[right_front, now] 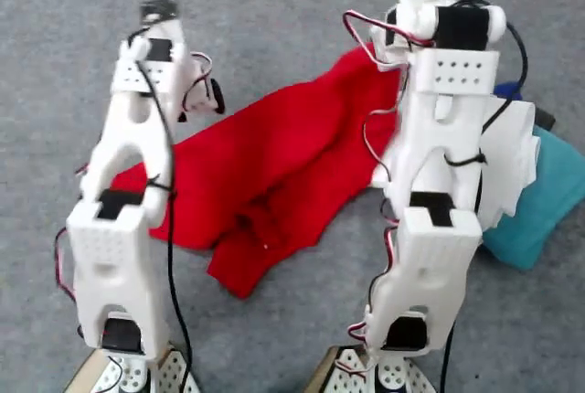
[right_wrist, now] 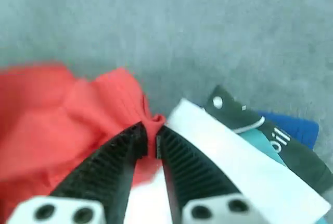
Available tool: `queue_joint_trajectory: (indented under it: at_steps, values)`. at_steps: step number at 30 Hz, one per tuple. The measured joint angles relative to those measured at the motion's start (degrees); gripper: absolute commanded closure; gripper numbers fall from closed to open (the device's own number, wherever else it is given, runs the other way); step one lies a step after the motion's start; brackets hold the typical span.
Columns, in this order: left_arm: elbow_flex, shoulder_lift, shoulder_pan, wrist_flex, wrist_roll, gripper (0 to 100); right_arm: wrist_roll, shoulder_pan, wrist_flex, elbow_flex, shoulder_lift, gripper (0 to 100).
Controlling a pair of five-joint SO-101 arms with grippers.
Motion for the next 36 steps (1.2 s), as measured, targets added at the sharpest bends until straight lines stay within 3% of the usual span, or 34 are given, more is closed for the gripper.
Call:
queue_joint_trajectory:
  at_steps: [5, 8, 10, 12, 13, 18, 26, 30, 36]
  values:
    - [-8.9, 12.7, 4.8, 8.9, -0.2, 75, 5.4, 3.9, 0.5, 0.4, 0.1, 98.5]
    - [-13.0, 17.1, 6.9, 12.3, 8.4, 76, 5.7, 6.2, 0.8, 0.4, -1.2, 98.5]
    - [-13.4, 18.6, 8.3, 12.8, 11.7, 83, 5.8, 7.7, 0.8, 0.5, -3.3, 98.5]
    - [-13.7, 19.3, 9.6, 12.9, 10.4, 97, 5.8, 9.0, 0.8, 1.7, -5.3, 98.5]
    - [-14.1, 19.3, 10.2, 12.9, 9.8, 97, 5.8, 9.2, 0.8, 2.6, -6.3, 98.5]
    - [-18.0, 18.4, 11.0, 13.2, 6.8, 97, 5.8, 9.4, 0.8, 8.1, -12.2, 98.5]
    - [-32.4, 16.4, 2.4, 18.5, -1.3, 96, 5.8, 4.8, 0.8, 13.0, -16.3, 98.5]
    - [-29.1, 11.9, 1.7, 19.2, -7.1, 90, 6.0, 4.9, 0.8, 13.2, -16.4, 98.5]
    - [-18.9, -1.7, -2.0, 19.3, -8.2, 92, 6.1, 4.7, -0.4, 13.3, -15.0, 98.5]
